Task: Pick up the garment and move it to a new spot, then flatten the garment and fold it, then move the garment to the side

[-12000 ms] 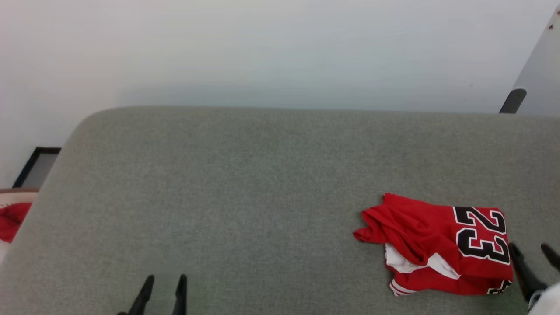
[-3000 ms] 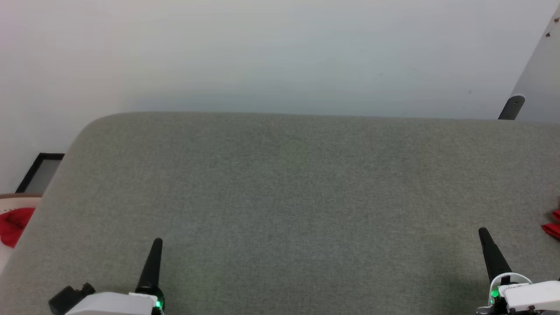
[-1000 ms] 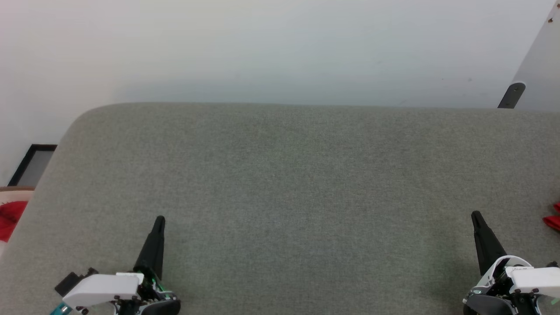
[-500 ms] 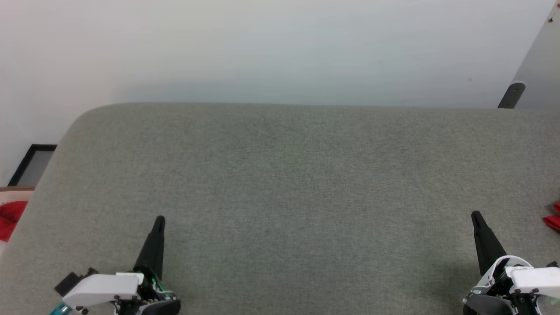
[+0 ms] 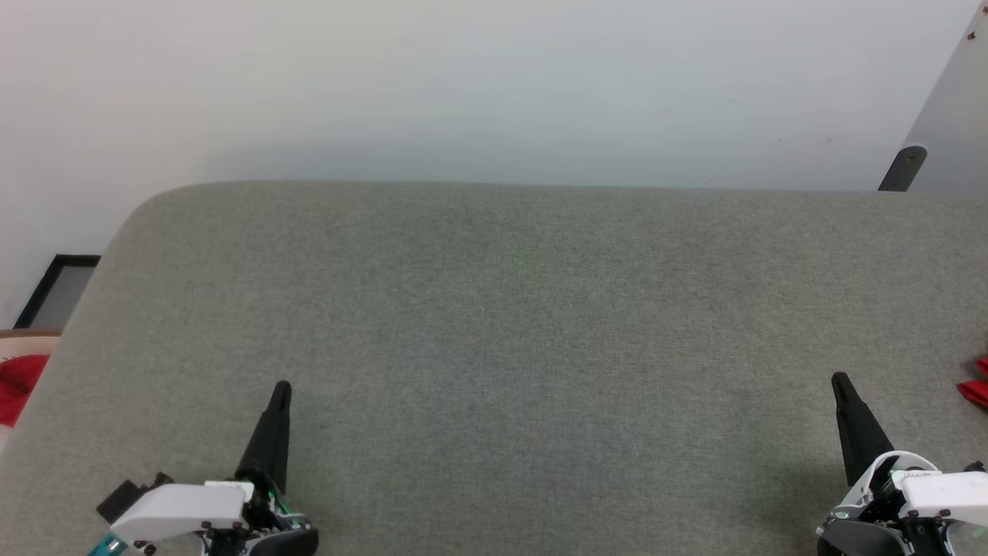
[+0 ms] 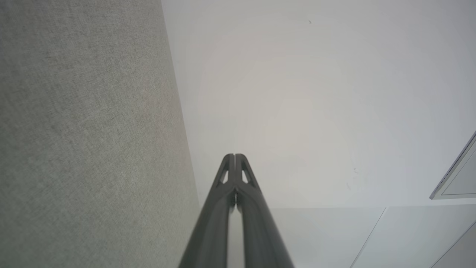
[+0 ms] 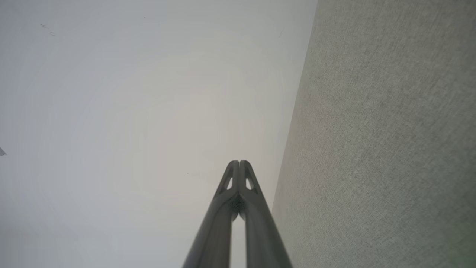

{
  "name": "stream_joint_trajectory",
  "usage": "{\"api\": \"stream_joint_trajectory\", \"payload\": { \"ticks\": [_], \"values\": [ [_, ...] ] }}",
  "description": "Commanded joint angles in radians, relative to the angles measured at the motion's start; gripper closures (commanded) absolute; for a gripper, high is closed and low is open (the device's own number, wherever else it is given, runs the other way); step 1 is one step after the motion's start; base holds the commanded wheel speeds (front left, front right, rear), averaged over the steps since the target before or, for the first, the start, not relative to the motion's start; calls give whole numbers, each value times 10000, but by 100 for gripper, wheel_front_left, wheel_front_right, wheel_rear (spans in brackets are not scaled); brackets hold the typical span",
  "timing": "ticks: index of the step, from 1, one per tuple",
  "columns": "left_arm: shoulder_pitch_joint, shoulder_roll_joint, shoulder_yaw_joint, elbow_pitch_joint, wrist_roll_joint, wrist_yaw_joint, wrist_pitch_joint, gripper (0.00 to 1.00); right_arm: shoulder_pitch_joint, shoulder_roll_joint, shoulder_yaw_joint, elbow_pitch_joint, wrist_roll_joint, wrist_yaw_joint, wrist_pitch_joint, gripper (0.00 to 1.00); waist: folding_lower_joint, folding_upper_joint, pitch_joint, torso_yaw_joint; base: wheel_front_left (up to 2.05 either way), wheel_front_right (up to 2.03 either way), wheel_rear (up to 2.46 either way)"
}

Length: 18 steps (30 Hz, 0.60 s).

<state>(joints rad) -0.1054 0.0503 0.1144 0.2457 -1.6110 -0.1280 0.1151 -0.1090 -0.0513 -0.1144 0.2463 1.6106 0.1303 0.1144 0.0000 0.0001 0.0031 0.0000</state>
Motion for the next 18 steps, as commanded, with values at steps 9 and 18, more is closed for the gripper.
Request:
{"api": "stream_joint_trajectory", "payload": {
  "ticks": [9,18],
  "values": [
    [-100,-11,18,10,-28,-50,23,100,-29,39,2,4,42,7,5,100,0,-1,0,0,0,0,0],
    [-99,-11,15,9,-29,-50,21,100,-29,39,2,4,43,6,4,100,0,-1,0,0,0,0,0]
  ]
}}
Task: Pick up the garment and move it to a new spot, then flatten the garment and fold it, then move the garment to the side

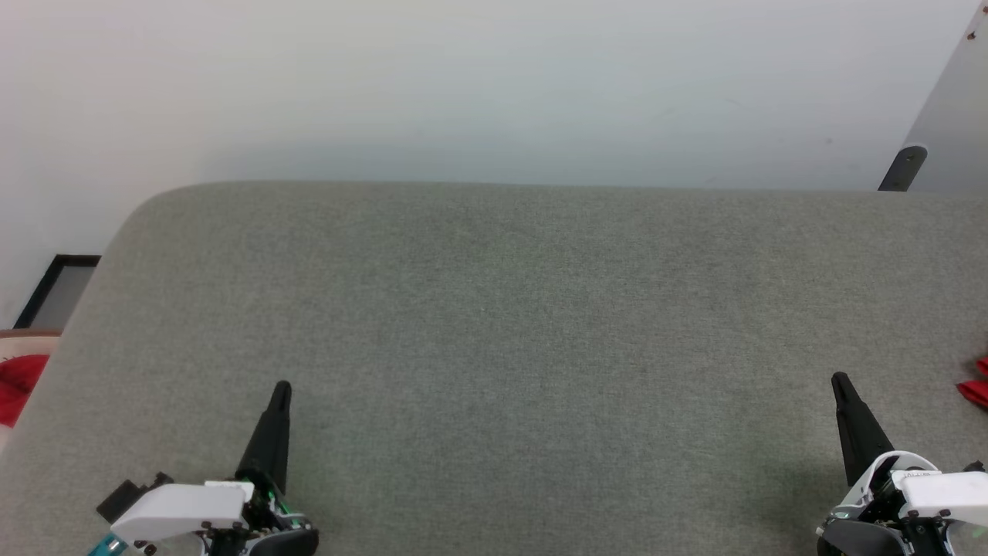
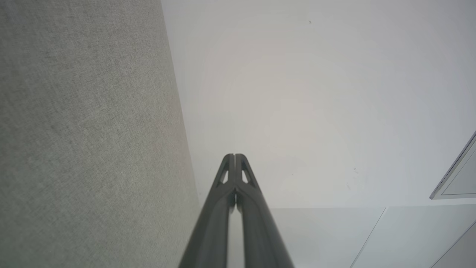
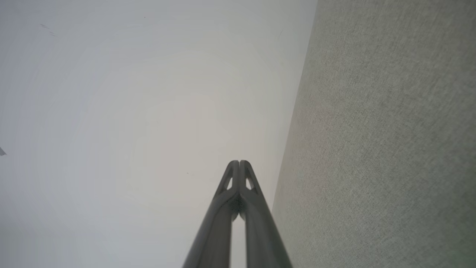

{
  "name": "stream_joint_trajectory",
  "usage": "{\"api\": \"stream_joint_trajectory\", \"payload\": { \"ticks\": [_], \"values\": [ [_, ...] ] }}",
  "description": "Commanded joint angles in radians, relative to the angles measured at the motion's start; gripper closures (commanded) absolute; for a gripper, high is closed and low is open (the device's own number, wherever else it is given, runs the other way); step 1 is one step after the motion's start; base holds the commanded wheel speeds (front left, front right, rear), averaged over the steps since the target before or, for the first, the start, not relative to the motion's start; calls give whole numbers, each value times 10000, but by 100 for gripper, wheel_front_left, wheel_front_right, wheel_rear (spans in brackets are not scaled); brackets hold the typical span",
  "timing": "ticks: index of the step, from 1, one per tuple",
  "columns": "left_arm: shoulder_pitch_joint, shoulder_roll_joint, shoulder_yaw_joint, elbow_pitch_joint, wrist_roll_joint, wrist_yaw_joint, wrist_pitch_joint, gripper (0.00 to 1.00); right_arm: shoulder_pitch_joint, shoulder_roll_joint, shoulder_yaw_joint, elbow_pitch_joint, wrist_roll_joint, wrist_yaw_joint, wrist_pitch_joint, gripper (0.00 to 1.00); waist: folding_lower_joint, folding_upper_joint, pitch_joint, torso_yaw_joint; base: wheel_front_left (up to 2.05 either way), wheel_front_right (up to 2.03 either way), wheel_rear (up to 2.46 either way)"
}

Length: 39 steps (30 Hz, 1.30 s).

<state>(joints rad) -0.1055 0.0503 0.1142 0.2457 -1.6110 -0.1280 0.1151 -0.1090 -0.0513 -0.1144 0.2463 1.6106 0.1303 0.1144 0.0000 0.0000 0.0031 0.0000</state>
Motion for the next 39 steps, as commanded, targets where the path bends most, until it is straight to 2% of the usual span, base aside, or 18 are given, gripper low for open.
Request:
{"api": "stream_joint_trajectory", "payload": {
  "ticks": [1,39],
  "values": [
    [-99,-11,17,9,-29,-50,21,100,-29,39,2,4,43,6,4,100,0,0,0,0,0,0,0],
    [-98,-11,13,7,-33,-50,17,100,-29,37,4,4,44,7,2,100,0,0,0,0,0,0,0]
  ]
}}
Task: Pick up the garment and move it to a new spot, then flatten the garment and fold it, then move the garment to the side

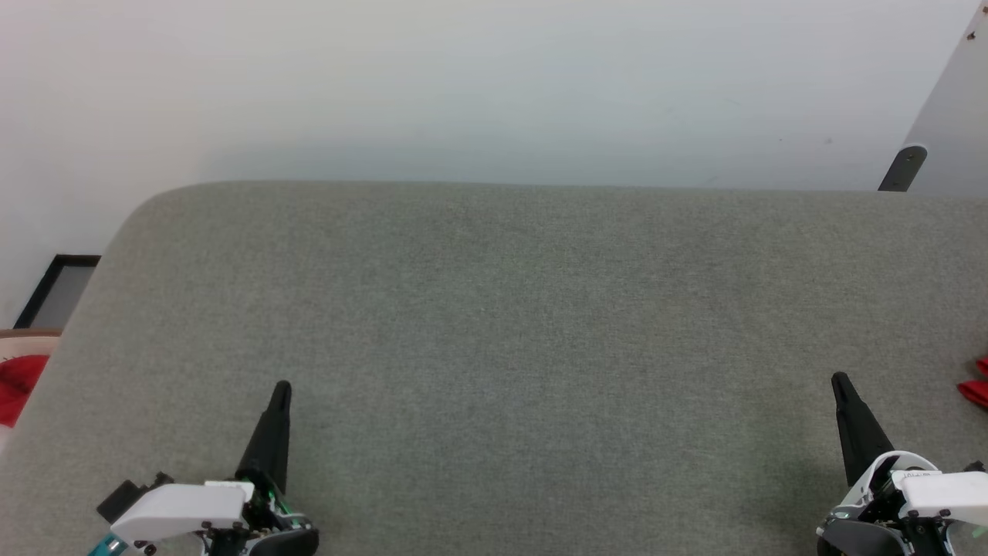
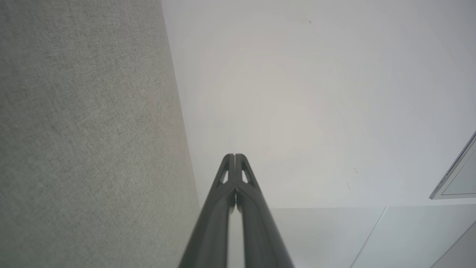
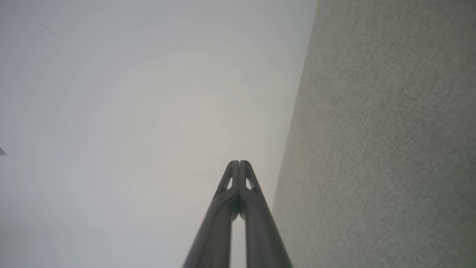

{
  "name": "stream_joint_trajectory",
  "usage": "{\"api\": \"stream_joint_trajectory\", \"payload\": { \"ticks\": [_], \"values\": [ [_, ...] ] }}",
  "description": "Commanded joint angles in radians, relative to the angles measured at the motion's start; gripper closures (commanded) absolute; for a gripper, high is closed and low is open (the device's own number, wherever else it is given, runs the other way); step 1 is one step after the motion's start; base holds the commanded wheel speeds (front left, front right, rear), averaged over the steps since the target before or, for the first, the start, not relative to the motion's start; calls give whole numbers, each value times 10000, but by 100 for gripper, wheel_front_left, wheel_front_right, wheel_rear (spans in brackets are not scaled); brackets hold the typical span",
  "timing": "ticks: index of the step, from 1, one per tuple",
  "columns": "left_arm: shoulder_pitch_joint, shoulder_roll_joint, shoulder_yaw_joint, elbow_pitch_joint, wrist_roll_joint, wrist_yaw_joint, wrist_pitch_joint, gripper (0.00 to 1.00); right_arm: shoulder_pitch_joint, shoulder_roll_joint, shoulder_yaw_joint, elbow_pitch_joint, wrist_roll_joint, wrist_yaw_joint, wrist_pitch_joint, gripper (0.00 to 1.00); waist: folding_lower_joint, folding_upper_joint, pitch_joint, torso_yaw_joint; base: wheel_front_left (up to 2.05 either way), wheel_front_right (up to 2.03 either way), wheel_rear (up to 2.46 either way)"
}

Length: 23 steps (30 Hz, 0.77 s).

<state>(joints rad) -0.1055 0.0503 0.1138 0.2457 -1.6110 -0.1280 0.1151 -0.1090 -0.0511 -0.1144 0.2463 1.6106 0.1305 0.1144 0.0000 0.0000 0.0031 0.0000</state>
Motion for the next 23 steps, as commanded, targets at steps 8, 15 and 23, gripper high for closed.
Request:
{"api": "stream_joint_trajectory", "payload": {
  "ticks": [8,15,23],
  "values": [
    [-98,-10,16,7,-34,-50,16,100,-29,35,5,4,45,5,2,100,0,0,0,0,0,0,0],
    [-98,-10,19,7,-34,-50,16,100,-29,35,5,4,45,4,2,100,0,0,0,0,0,0,0],
    [-98,-10,15,6,-35,-50,15,100,-29,35,5,4,45,4,2,100,0,0,0,0,0,0,0]
  ]
}}
